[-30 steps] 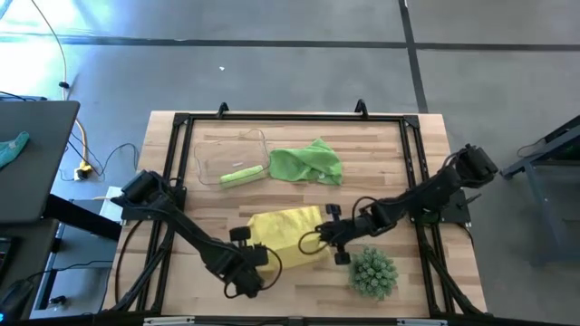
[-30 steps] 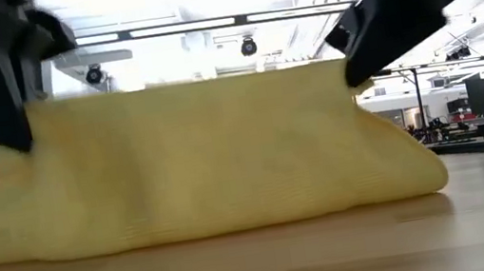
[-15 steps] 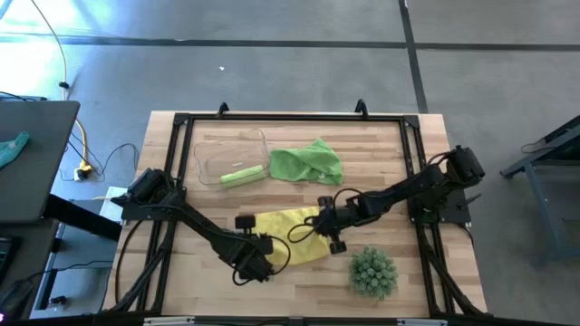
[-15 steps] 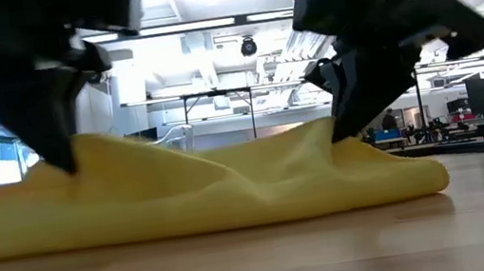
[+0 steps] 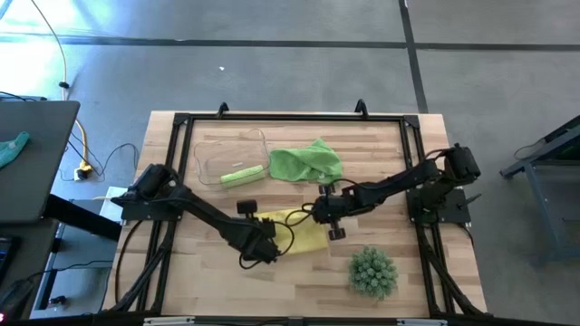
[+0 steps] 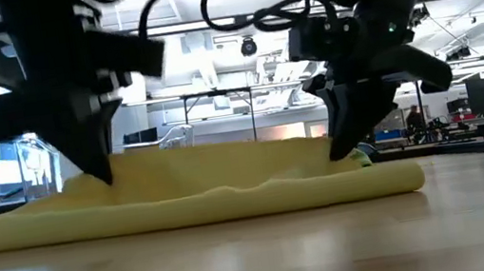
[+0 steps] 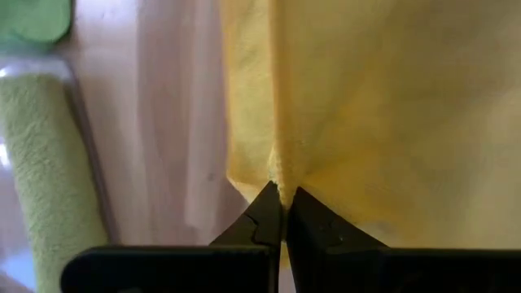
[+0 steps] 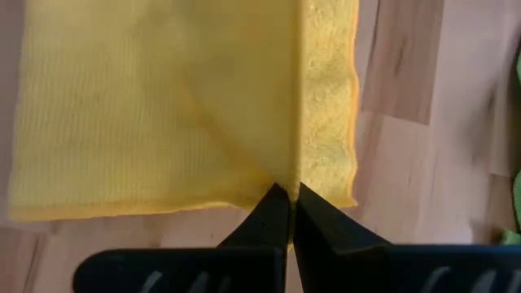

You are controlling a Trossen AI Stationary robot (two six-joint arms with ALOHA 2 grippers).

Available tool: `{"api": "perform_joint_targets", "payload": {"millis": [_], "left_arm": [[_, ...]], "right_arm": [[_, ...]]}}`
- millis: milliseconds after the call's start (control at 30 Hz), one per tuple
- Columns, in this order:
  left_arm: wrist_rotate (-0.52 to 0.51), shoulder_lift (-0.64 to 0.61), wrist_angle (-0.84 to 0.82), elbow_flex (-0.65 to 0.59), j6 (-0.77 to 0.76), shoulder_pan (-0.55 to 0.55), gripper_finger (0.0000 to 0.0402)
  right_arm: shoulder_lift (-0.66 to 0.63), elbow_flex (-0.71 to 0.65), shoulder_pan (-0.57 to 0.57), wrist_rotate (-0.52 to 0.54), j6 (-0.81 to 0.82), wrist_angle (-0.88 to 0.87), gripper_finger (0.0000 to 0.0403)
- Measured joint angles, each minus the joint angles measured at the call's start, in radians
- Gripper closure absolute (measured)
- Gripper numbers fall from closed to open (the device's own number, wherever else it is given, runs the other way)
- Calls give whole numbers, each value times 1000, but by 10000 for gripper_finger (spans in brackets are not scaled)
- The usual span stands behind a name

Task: Roll microfiber towels into tight, uniform cylinder then place into a basket
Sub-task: Fold the yellow towel

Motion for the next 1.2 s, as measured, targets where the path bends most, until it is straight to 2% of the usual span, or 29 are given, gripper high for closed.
{"api": "perform_joint_targets", "payload": {"millis": [267,467,533,700,800,967,1067,1200], "left_arm": [[-32,0,68,-62,23,45,399],[-38,0,77,-79,33,64,397],[-40,0,78,-79,33,69,397],[-39,0,75,-79,33,79,396],[-39,0,70,-79,33,79,396],[-25,0,58,-74,32,79,393],[-25,0,48,-60,32,77,373],[-26,0,-45,-20,32,77,327]], "right_arm": [[20,0,-27,12,-62,5,389],[15,0,-27,192,-107,-16,326],[3,9,-27,207,-72,-39,306],[-6,52,-8,154,31,-111,279],[7,41,4,77,55,-3,277],[65,28,6,62,96,63,277],[93,28,5,57,124,66,277],[113,28,6,51,142,68,277]]}}
